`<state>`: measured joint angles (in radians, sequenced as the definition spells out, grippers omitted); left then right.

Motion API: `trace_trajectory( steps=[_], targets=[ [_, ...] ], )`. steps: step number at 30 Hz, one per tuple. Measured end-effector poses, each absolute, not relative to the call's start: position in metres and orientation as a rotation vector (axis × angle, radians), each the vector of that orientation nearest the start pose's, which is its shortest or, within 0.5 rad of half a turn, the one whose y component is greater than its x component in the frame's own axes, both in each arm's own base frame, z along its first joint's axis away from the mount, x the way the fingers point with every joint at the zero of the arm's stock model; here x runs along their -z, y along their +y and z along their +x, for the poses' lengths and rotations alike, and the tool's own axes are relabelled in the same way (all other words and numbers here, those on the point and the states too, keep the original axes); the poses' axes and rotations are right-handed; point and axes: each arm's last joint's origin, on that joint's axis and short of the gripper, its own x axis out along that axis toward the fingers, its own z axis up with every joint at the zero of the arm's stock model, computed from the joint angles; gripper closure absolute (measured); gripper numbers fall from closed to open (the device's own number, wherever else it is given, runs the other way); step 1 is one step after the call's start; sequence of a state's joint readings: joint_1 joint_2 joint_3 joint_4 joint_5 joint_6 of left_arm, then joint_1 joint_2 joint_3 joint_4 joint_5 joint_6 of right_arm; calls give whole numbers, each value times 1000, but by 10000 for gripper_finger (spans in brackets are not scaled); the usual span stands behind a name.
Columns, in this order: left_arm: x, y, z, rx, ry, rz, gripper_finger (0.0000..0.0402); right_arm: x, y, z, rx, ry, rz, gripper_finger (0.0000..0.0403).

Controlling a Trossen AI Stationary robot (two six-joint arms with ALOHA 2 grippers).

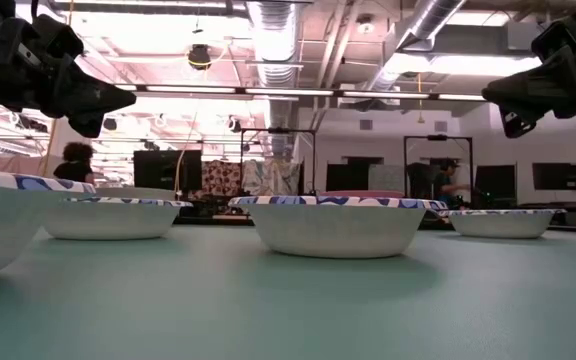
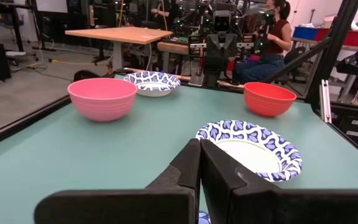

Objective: Nest bowls inside each other

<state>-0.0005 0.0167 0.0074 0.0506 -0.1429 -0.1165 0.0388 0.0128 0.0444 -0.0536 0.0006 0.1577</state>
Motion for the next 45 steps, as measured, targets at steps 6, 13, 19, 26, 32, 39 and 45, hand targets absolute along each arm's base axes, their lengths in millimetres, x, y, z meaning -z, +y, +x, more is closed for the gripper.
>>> trace_trajectory(
  steps=[6, 13, 19, 26, 32, 39, 45],
  targets=[
    [-170, 4, 98, -143, -52, -120, 401, -173, 4, 96, -36, 25, 157, 330],
    [-170, 5, 98, -157, -68, -234, 401, -177, 3, 96, -37, -23, 317, 330],
    [-173, 5, 97, -173, -102, -395, 401, -184, 2, 95, -20, -101, 396, 330],
    [-201, 9, 91, -270, -254, -437, 401, -197, 2, 93, -28, -235, 397, 330],
    [-234, 9, 81, -270, -327, -408, 401, -209, 2, 89, -37, -361, 316, 330],
    [-270, 8, 80, -234, -223, -322, 401, -226, -2, 87, 111, -380, 144, 330],
    [-290, 7, 91, -250, -5, -216, 398, -253, -2, 93, 147, -264, 56, 312]
  ],
)
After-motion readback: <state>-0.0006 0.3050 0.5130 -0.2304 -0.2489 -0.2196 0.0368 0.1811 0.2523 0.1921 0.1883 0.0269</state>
